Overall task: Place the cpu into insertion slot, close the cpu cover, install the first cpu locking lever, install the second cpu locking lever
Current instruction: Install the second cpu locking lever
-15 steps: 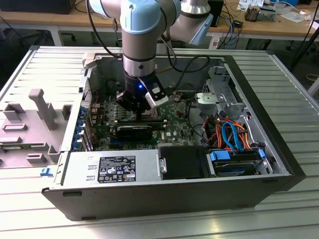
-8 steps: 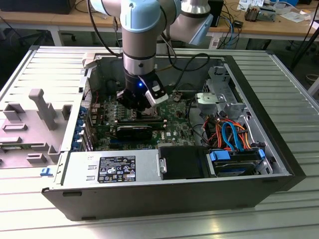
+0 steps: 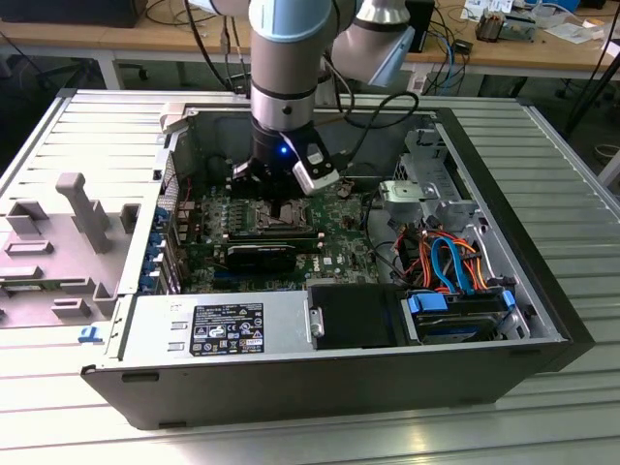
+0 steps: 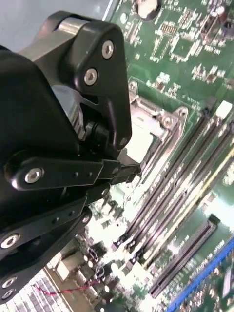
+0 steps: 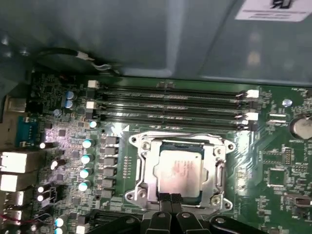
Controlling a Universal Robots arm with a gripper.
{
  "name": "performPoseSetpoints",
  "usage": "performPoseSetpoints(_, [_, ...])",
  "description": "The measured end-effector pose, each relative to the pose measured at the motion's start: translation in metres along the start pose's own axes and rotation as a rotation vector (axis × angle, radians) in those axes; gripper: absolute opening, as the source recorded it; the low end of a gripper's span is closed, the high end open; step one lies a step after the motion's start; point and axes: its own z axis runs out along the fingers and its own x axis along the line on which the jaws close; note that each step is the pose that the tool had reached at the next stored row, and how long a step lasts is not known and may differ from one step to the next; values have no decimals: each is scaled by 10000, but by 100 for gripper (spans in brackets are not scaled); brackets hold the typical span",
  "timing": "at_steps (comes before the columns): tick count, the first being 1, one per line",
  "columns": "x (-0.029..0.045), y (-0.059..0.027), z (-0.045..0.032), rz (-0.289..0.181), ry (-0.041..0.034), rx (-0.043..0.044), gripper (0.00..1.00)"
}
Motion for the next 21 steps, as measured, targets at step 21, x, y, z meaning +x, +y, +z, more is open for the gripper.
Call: performPoseSetpoints(21, [-432, -163, 153, 9, 357, -43, 11])
